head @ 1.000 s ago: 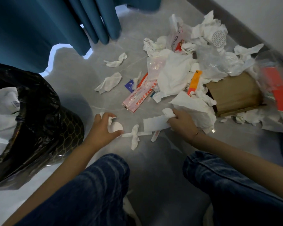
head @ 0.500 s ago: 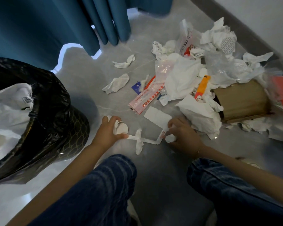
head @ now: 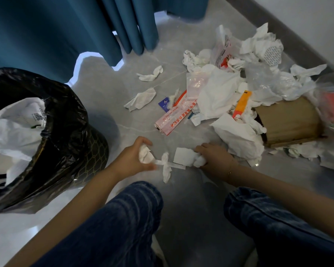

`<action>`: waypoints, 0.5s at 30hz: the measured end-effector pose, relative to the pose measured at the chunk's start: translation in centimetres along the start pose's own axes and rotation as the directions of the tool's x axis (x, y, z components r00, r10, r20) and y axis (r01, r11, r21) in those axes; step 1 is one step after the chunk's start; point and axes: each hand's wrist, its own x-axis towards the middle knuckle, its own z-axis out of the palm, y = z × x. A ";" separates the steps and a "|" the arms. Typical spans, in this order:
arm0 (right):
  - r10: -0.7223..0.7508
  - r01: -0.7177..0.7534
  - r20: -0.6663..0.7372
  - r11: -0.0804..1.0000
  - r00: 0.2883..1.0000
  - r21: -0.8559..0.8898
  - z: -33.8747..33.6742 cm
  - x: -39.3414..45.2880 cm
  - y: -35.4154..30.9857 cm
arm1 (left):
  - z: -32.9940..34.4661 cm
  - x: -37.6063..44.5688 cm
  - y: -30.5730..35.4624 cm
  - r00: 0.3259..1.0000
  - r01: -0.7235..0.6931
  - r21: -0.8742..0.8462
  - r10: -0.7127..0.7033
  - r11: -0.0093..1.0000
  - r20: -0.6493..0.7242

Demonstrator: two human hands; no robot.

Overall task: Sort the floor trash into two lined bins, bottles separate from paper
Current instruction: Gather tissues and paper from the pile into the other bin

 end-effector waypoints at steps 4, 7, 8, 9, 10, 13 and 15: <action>-0.004 0.004 -0.006 0.999 1.000 -0.050 -0.2 -0.5 -0.2 | 1.4 -1.2 1.4 0.986 -0.126 0.144 0.108 0.982 0.126; -0.011 0.015 0.034 0.993 0.999 -0.120 -0.2 -0.8 -0.2 | 3.4 -0.7 1.1 0.990 -0.124 0.279 0.100 0.952 0.097; -0.001 0.007 0.049 0.992 0.999 -0.125 -0.3 -1.0 -0.2 | 3.9 -0.4 1.0 0.995 -0.096 0.293 0.080 0.951 0.066; 0.004 0.003 0.052 0.993 0.999 -0.122 -0.3 -1.0 -0.3 | 4.2 -0.1 0.9 0.997 -0.076 0.297 0.067 0.952 0.041; 0.012 -0.005 0.054 0.993 0.998 -0.114 -0.3 -0.9 -0.2 | 4.5 0.1 0.8 0.998 -0.070 0.299 0.065 0.952 0.027; 0.073 -0.072 0.053 0.997 0.996 -0.011 -0.7 -0.8 -0.4 | 4.8 0.6 1.0 0.995 -0.101 0.343 0.102 0.934 0.015; 0.094 -0.097 0.037 0.991 0.995 0.091 -0.9 -0.7 -0.4 | 5.2 0.7 1.3 0.994 -0.106 0.363 0.114 0.926 0.001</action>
